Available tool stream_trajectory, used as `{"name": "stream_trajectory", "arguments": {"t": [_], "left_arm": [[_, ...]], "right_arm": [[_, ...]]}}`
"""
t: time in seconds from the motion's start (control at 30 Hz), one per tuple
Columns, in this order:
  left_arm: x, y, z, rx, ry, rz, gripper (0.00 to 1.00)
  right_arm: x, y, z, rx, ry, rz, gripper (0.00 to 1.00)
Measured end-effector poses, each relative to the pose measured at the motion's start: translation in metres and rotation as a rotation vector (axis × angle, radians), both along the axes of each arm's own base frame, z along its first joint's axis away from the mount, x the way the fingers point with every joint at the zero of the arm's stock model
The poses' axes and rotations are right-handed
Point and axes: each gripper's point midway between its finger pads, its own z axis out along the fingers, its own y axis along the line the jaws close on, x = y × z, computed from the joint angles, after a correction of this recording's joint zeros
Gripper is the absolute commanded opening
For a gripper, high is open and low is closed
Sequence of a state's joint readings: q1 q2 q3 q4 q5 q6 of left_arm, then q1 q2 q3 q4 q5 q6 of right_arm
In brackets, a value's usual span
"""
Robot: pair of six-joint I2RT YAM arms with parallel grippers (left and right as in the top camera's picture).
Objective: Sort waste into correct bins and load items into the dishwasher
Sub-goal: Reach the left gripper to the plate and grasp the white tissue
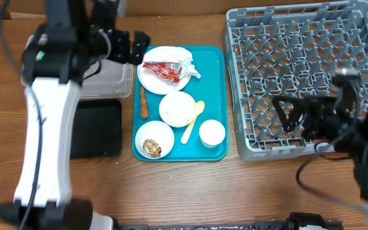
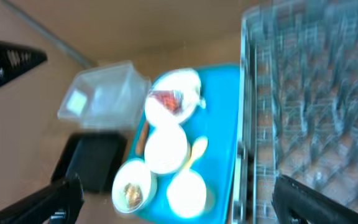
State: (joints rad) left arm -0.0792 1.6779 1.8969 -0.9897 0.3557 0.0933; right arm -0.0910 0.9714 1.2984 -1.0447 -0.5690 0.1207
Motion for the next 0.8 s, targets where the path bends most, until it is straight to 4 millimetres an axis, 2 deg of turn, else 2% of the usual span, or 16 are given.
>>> {"name": "stream_trajectory", "arguments": {"t": [0.13, 0.27, 0.43, 0.6, 0.73, 0.8], "left_arm": [[0.01, 0.0, -0.06, 0.034, 0.181, -0.002, 1.0], [0.019, 0.002, -0.089, 0.059, 0.242, -0.001, 1.0], [0.028, -0.015, -0.086, 0.11, 0.169, -0.06, 1.0], [0.032, -0.051, -0.077, 0.198, 0.087, -0.113, 1.0], [0.047, -0.077, -0.058, 0.247, 0.0, -0.145, 1.0], [0.061, -0.084, -0.059, 0.267, -0.02, -0.151, 1.0]], "right_arm": [[0.014, -0.001, -0.023, -0.012, 0.113, 0.02, 1.0], [0.023, -0.002, -0.047, -0.01, 0.217, 0.03, 1.0], [0.032, -0.003, -0.075, -0.002, 0.339, 0.036, 1.0], [0.034, -0.003, -0.103, 0.01, 0.469, 0.041, 1.0], [0.034, -0.002, -0.112, 0.023, 0.518, 0.051, 1.0], [0.031, 0.002, -0.111, 0.041, 0.521, 0.072, 1.0]]}}
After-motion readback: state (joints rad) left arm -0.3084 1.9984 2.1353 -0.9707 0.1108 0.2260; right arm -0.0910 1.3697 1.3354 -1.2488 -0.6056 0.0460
